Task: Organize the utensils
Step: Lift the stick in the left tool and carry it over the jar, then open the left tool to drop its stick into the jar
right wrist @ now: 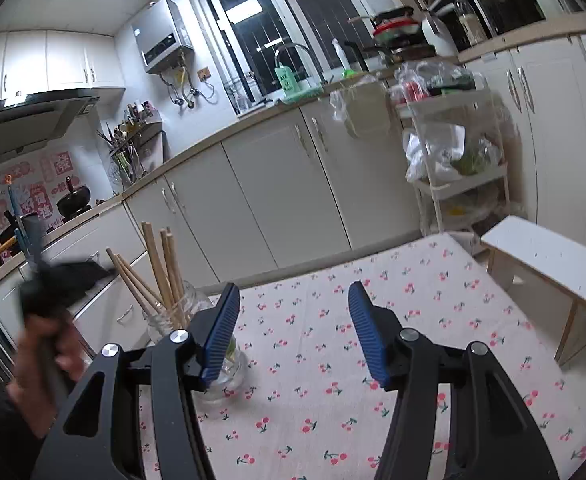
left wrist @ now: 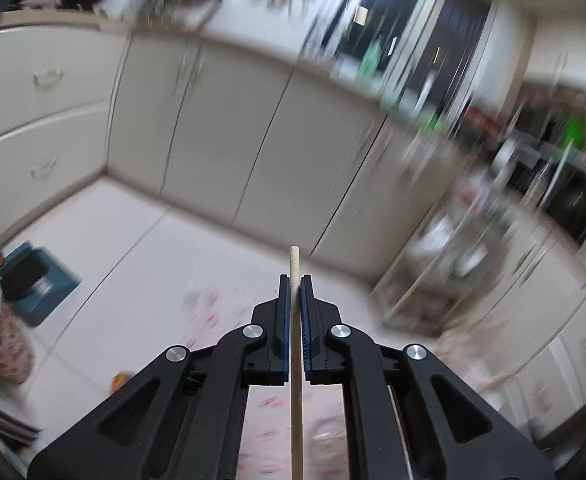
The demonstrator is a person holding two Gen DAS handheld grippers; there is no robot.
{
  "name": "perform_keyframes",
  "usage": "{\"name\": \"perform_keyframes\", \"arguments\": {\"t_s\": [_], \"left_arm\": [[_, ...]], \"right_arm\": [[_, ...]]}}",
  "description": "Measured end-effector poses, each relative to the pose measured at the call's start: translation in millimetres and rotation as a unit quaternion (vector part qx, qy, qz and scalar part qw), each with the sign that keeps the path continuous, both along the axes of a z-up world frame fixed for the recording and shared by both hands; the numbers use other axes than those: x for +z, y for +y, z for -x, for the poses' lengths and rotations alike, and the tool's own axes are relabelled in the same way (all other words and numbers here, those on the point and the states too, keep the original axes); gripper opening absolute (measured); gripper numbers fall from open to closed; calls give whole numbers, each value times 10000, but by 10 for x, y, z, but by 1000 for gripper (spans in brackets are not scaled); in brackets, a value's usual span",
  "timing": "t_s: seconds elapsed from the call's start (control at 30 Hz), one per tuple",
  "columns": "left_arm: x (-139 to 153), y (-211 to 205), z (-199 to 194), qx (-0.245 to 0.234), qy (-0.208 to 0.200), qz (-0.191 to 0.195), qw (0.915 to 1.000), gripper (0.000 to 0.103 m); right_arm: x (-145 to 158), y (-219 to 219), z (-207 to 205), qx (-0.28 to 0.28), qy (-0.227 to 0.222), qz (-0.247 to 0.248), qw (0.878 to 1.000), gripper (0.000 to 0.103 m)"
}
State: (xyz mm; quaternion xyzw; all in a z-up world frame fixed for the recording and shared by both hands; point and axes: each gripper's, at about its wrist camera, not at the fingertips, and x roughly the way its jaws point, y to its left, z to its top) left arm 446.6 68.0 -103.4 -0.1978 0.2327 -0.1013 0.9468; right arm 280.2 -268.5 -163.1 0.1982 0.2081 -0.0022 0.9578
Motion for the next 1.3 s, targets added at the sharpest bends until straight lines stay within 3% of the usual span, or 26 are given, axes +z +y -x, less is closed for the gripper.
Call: {"name": "perform_keyframes", "arguments": {"t_s": [0.17, 0.3, 0.6, 0.83, 1.1, 1.3], "left_arm": [[559, -279, 484, 177, -1389, 343, 9896, 5], [640, -693, 588, 520, -2032, 231, 9775, 5], [406, -1051, 393, 848, -2258, 284, 9701, 5], [266, -1386, 439, 1010, -2739, -423, 9555, 5], [91, -1665, 576, 1033, -3004, -1061, 9422, 5], [-16, -1685, 614, 1021, -2861, -1187, 9453, 5]], "right_arm": [[-65, 38, -35, 93, 122, -60, 9999, 56], [-113, 59, -48, 158, 189, -89, 9997, 57], [-210, -68, -84, 113, 355, -351, 9987, 59], [-256, -83, -113, 189, 475, -557, 9971, 60], [-292, -123, -125, 222, 571, -761, 9952, 63], [-285, -131, -133, 243, 581, -793, 9949, 64]]}}
